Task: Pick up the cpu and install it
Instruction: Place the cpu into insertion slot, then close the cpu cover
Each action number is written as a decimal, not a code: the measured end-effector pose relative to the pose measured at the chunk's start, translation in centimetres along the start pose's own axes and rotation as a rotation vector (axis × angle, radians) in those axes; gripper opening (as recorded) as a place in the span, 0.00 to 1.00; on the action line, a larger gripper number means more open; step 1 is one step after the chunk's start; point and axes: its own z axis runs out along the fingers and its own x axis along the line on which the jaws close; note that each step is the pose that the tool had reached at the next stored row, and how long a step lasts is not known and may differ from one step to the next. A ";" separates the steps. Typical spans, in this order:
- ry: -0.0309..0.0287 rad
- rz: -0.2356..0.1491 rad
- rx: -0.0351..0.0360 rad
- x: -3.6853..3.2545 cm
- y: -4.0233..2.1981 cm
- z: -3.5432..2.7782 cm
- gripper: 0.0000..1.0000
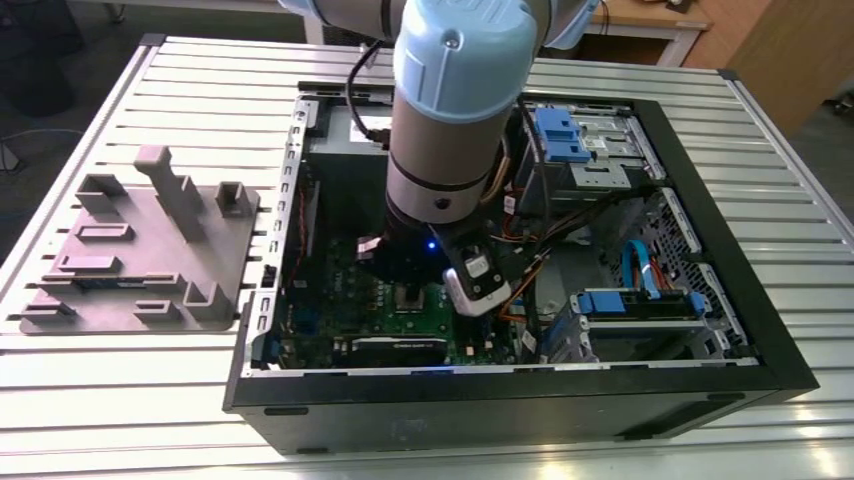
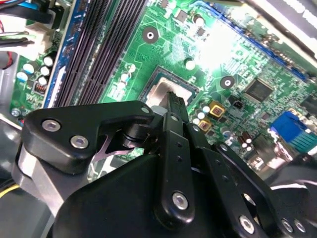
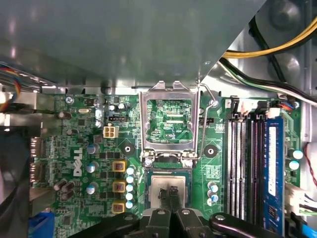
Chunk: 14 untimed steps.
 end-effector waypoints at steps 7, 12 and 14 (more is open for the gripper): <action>-0.0001 0.000 -0.0003 0.04 0.04 -1.10 0.10; 0.0000 0.000 0.0000 0.06 0.05 -1.40 0.10; 0.0000 0.000 -0.0001 0.06 0.05 -1.41 0.10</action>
